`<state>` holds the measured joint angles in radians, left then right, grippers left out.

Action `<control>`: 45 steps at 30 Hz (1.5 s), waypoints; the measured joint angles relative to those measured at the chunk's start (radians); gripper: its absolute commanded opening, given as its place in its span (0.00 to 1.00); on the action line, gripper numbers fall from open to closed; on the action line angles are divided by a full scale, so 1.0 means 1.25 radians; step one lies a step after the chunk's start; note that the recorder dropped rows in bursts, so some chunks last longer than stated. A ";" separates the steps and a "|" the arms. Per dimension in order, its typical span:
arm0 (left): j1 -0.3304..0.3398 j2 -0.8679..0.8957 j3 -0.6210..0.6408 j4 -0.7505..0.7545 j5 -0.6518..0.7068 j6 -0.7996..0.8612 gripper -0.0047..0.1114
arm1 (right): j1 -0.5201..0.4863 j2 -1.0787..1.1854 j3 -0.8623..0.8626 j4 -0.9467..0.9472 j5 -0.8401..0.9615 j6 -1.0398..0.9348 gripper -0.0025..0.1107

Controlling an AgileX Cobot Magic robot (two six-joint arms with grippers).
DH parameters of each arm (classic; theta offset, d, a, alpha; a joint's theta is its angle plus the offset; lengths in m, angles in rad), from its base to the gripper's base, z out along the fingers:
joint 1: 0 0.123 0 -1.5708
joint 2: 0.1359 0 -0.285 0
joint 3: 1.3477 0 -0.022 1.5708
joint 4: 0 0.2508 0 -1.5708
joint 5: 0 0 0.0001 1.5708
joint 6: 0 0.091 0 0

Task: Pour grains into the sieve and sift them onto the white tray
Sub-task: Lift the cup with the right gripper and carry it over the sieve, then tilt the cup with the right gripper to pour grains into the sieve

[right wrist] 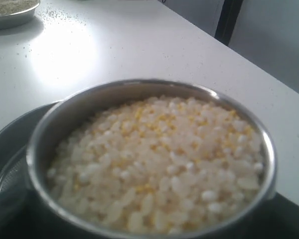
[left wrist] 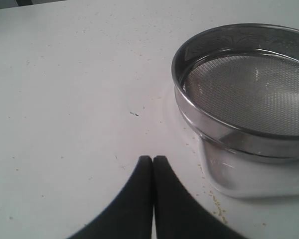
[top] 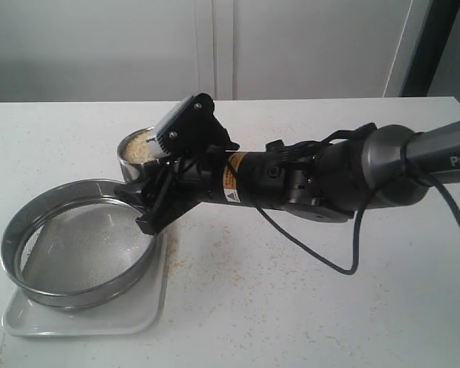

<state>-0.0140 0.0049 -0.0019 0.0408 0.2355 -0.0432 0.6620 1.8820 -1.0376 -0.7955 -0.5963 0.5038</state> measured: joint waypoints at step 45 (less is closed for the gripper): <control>0.000 0.000 0.000 0.000 0.000 0.000 0.04 | 0.115 0.120 -0.221 0.001 0.300 -0.114 0.02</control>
<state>-0.0140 0.0049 -0.0019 0.0408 0.2355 -0.0432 0.8061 2.0315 -1.3142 -0.7938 -0.2209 0.3612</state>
